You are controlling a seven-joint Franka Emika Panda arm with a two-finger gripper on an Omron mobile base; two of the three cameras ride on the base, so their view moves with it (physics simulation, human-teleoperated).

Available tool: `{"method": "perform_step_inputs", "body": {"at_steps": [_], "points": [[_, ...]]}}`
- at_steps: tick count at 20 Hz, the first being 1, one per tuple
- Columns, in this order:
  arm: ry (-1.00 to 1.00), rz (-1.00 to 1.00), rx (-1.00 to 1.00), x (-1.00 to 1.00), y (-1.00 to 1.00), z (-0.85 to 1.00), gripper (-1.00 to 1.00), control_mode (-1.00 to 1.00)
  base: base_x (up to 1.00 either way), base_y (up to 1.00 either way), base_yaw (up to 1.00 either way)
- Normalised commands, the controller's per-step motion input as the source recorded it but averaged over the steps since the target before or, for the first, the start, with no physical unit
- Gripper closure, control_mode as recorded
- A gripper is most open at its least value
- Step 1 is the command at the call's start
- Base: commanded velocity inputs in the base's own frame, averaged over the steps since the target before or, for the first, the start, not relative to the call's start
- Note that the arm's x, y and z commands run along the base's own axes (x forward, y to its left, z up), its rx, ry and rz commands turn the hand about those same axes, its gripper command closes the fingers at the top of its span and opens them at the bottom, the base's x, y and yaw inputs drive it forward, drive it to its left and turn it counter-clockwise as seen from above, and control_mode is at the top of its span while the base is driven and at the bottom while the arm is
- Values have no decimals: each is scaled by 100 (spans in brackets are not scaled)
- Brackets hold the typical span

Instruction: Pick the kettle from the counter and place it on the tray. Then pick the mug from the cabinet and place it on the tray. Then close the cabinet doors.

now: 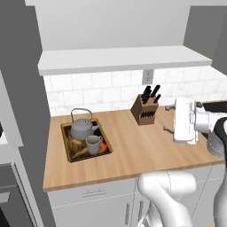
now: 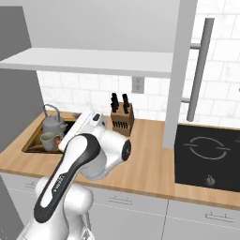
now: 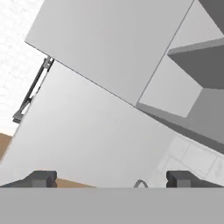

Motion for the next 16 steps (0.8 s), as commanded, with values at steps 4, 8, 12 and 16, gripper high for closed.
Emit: {"method": "perform_step_inputs", "body": {"at_steps": [4, 8, 12, 16], "points": [[-30, -1, -4, -56, -44, -6, -100, -100, 0, 0, 0], [-30, -8, -1, -70, -32, -11, -100, -100, 0, 0, 0], [-30, -11, 0, -47, -23, -2, -100, -100, 0, 0, 0], [-18, -10, 0, -29, -34, 11, -100, -100, 0, 0, 0]]}}
